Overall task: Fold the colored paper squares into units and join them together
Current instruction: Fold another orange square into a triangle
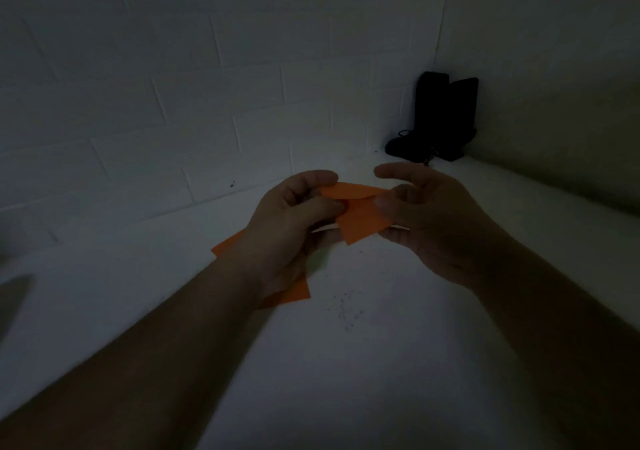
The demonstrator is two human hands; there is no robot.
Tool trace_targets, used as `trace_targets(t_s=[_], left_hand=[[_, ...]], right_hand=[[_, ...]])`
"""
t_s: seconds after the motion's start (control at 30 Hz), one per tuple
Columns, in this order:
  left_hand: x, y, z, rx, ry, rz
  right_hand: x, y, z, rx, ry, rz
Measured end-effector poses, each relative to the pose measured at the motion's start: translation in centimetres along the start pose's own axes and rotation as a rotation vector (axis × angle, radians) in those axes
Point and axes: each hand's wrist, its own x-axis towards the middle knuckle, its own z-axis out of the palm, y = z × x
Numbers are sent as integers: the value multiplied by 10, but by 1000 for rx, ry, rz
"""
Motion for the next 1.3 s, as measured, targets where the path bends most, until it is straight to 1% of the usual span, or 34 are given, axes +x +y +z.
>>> trace_targets(t_s=[0.07, 0.13, 0.23, 0.27, 0.33, 0.37, 0.47, 0.53, 0.6, 0.63, 0.73, 0.83, 0.9, 0.97, 1.0, 1.1, 1.13, 1.17, 1.23, 1.3], left_hand=[[1, -2, -2, 79, 0, 19], [1, -6, -2, 181, 35, 76], [0, -11, -2, 388, 128, 237], [0, -12, -2, 451, 142, 280], [-2, -12, -3, 515, 145, 335], [-3, -12, -3, 532, 144, 359], [-2, -12, -4, 543, 139, 382], [0, -13, -4, 560, 132, 389], [1, -13, -3, 552, 93, 354], [0, -12, -1, 509, 65, 301], [-2, -11, 1, 386, 0, 147], [-1, -10, 2, 317, -1, 77], [1, -10, 1, 273, 22, 41], [2, -9, 0, 258, 45, 28], [2, -9, -1, 258, 56, 28], [3, -7, -2, 242, 77, 30], [3, -6, -2, 224, 73, 27], [2, -6, -1, 201, 64, 23], [2, -6, 0, 158, 34, 14], [1, -5, 1, 134, 6, 12]], right_hand=[[-2, 2, 3, -146, -31, -6], [-4, 4, 6, -316, -37, -36], [-6, 6, 11, -682, -22, -150], [-7, 6, 13, -736, -28, -163], [-5, 9, 14, -745, -57, -158], [-4, 10, 15, -697, -58, -136], [-1, 8, 14, -374, 28, -35], [-2, 5, 11, -219, 57, 7], [-3, 3, 12, -160, 76, 6], [-3, 3, 12, -156, 96, -9], [-1, 3, 9, -178, 138, -65], [-1, 4, 7, -210, 96, -133], [-2, 5, 6, -355, 57, -203], [-4, 5, 6, -530, -6, -231], [-4, 4, 5, -572, -39, -220], [-3, 3, 4, -573, -74, -134], [-3, 3, 4, -573, -75, -133], [-3, 4, 3, -613, -71, -172], [-5, 5, 3, -772, -42, -306], [-6, 5, 3, -772, 12, -373]])
